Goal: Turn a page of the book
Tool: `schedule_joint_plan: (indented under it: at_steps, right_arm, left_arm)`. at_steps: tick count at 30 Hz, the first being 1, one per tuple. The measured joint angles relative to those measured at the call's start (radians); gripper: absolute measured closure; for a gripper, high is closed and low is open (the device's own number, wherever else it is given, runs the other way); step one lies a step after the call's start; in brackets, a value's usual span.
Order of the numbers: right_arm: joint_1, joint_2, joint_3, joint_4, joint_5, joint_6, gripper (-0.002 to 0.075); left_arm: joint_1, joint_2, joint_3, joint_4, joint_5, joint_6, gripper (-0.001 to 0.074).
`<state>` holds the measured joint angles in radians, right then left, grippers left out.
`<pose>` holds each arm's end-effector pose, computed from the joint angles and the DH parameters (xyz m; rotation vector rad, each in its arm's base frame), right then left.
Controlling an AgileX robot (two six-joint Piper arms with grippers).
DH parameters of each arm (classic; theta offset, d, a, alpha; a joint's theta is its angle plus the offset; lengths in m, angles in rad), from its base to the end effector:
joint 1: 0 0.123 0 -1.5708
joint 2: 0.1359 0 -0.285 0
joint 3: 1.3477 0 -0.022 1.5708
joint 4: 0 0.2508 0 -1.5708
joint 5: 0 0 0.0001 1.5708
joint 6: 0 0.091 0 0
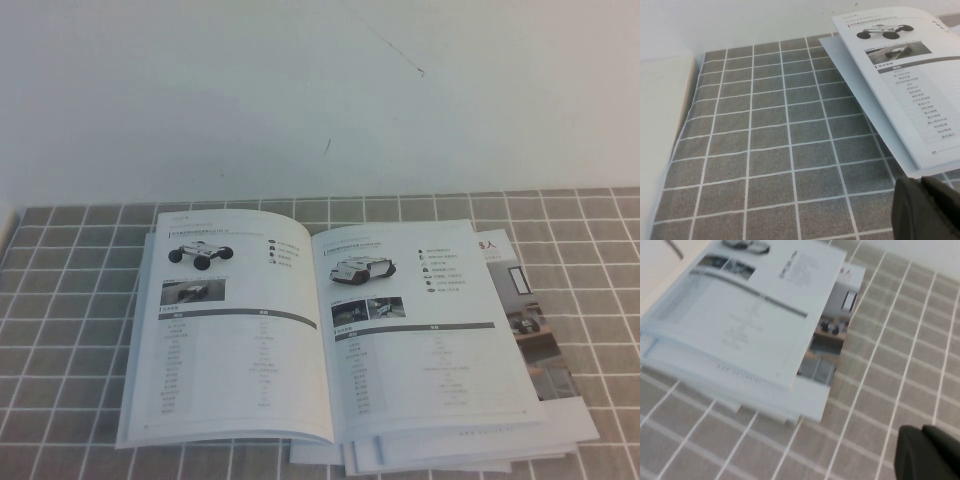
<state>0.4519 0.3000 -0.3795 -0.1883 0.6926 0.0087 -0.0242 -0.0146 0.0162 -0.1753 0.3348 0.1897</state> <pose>0.0622 0.0181 0.2619 -0.5350 2.0147 0.0666 0.0531 -0.0065 0.1788 0.0843 1.8132 -0.0522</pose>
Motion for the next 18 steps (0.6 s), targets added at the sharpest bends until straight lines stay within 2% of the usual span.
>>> schedule_joint_plan:
  at_steps: [2,7,13,18]
  right_arm:
    - [-0.047,-0.008,0.031,0.0,-0.108,-0.021,0.0729]
    - [-0.26,-0.112,0.159,0.005,-0.379,-0.049,0.0729]
    - [-0.458,-0.262,0.287,0.043,-0.438,-0.104,0.0729]
    - [-0.503,-0.309,0.399,0.133,-0.431,-0.129,0.0729]
  left_arm:
    - [0.0,0.0,0.0,0.0,0.0,0.0,0.0738]
    - [0.0,0.0,0.0,0.0,0.0,0.0,0.0738]
    - [0.0,0.0,0.0,0.0,0.0,0.0,0.0738]
    - [0.0,0.0,0.0,0.0,0.0,0.0,0.0738]
